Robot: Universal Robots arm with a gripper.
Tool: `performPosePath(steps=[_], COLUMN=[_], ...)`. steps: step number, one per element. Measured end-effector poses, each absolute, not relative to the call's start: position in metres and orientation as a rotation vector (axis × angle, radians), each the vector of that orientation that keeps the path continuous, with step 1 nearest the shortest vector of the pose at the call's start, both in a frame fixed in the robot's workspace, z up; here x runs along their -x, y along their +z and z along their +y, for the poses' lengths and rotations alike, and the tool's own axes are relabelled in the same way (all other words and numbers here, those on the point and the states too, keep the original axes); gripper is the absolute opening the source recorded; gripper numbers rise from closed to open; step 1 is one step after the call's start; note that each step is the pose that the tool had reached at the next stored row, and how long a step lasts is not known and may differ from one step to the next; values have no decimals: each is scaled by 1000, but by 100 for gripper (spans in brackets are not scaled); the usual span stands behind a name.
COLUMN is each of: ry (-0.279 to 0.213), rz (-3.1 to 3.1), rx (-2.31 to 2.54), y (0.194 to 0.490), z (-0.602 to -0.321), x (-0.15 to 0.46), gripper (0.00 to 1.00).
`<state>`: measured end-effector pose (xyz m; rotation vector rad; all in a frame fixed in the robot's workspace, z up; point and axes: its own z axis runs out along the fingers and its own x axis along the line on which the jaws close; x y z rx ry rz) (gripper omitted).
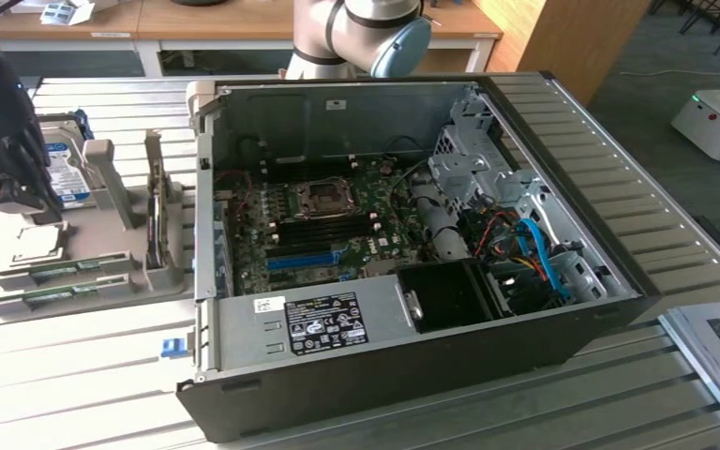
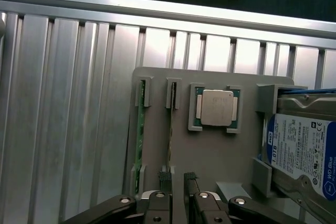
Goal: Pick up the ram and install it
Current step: 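Pick up the ram and move it above insertion slot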
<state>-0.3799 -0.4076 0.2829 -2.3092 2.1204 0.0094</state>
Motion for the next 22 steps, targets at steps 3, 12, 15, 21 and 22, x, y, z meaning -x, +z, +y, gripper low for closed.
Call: performPosePath(steps=[3, 12, 15, 21, 22], ry=[9, 9, 9, 9, 9], rz=[2120, 2120, 2120, 2120, 2120], rx=[2309, 2309, 2309, 2309, 2309], y=[280, 269, 265, 259, 258], z=[-408, -408, -408, -408, -408], x=[380, 380, 380, 380, 380], gripper=[24, 24, 24, 24, 24])
